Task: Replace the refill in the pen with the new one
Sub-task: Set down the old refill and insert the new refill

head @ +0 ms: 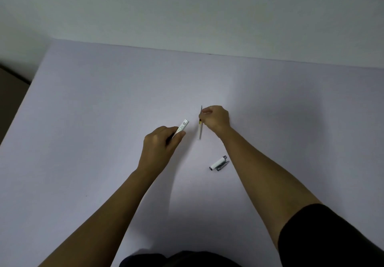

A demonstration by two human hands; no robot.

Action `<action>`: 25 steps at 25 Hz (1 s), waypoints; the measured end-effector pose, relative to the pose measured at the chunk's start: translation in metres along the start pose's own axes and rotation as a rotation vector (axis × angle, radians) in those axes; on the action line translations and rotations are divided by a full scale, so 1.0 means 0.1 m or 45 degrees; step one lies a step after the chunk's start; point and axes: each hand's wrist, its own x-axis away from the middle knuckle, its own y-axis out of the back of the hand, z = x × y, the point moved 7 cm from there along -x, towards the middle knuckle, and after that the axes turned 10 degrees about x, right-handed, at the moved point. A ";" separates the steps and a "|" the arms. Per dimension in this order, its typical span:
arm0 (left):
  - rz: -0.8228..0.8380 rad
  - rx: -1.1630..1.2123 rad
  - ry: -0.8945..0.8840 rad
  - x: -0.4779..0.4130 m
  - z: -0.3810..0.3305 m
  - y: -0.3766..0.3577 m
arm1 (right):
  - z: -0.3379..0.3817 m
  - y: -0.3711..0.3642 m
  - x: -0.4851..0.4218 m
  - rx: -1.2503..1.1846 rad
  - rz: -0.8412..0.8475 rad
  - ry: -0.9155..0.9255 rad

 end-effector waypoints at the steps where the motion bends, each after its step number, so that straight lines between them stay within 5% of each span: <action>1: 0.008 -0.002 0.011 0.00 0.02 0.00 | 0.02 0.03 0.02 -0.152 0.002 -0.018; 8: 0.192 0.034 0.145 0.10 0.18 -0.10 | 0.17 0.54 0.47 -1.037 -0.092 0.032; 25: 0.190 0.142 -0.042 0.21 -0.42 0.18 | 0.44 1.00 1.13 -1.113 -0.096 0.271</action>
